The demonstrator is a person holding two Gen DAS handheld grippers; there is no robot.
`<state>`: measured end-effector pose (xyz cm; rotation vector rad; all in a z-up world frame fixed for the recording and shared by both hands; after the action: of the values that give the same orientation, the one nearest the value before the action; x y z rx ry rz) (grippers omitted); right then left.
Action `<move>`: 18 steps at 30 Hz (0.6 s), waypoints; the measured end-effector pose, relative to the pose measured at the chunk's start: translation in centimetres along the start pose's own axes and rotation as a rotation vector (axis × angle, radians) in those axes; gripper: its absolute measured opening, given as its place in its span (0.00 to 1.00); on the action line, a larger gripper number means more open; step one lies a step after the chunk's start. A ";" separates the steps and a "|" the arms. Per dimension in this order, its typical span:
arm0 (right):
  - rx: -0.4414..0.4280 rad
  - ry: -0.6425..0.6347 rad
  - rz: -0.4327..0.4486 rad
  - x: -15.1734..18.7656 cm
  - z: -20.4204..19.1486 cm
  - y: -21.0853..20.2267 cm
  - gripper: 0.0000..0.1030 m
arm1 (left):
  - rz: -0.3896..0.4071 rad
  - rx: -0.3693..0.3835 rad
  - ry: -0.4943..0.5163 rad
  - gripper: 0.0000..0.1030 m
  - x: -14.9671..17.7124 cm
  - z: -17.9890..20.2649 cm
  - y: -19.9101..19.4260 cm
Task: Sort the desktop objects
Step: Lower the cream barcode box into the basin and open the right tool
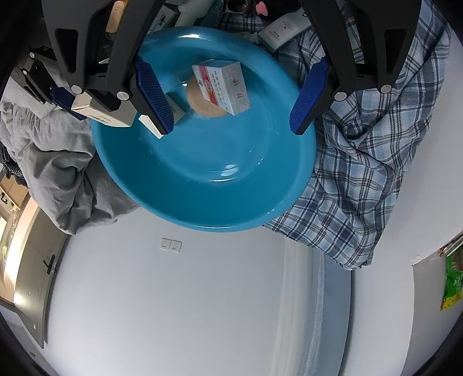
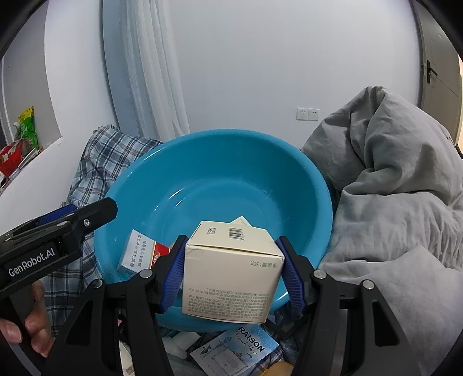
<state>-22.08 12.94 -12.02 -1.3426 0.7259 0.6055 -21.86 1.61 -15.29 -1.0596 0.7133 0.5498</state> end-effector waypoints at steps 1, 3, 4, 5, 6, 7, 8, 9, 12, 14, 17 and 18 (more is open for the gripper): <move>0.000 0.002 -0.001 0.0 0.0 0.1 0.58 | -0.001 -0.001 0.000 0.82 0.0 0.0 0.0; 0.001 0.005 -0.003 0.0 0.2 0.2 0.64 | -0.002 -0.004 0.000 0.82 0.0 -0.1 0.0; 0.003 0.008 -0.003 0.0 0.3 0.2 0.65 | -0.002 -0.005 0.000 0.82 0.0 -0.1 0.0; 0.009 0.011 -0.001 0.0 0.3 0.2 0.67 | -0.001 -0.006 -0.001 0.82 0.0 -0.1 0.0; 0.015 0.012 0.001 -0.1 0.4 0.2 0.67 | -0.001 -0.007 -0.001 0.82 0.0 -0.1 0.0; 0.023 0.012 0.002 -0.1 0.5 0.2 0.67 | -0.003 -0.012 -0.001 0.82 0.0 -0.1 -0.1; 0.031 0.011 0.004 -0.1 0.6 0.1 0.67 | -0.005 -0.016 0.000 0.82 -0.1 0.0 -0.2; 0.041 0.007 0.005 -0.2 0.7 0.1 0.67 | -0.002 -0.019 0.003 0.82 -0.1 0.1 -0.3; 0.043 0.006 0.016 -0.5 0.9 -0.3 0.68 | 0.019 -0.022 0.023 0.82 -0.4 0.5 -1.0; 0.044 0.014 0.024 -0.7 1.0 -0.6 0.68 | 0.033 -0.028 0.043 0.82 -0.7 0.9 -1.4; 0.047 0.022 0.032 -0.9 1.3 -1.0 0.68 | 0.044 -0.049 0.074 0.82 -0.9 1.4 -1.9; 0.051 0.022 0.028 -1.0 1.4 -1.1 0.68 | 0.051 -0.061 0.089 0.82 -1.0 1.6 -2.2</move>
<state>-21.73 14.17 -10.41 -1.2956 0.7743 0.5921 -20.54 2.15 -12.79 -1.1306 0.8079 0.5732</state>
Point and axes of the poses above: each gripper's, at about its wrist camera, not at the fingertips, and y roughly the way its jaws point, z to its right, x to its underside, the point moved 4 cm from there along y, roughly the way its jaws point, and after that the axes turned 14 degrees about x, right-handed, at the moved point
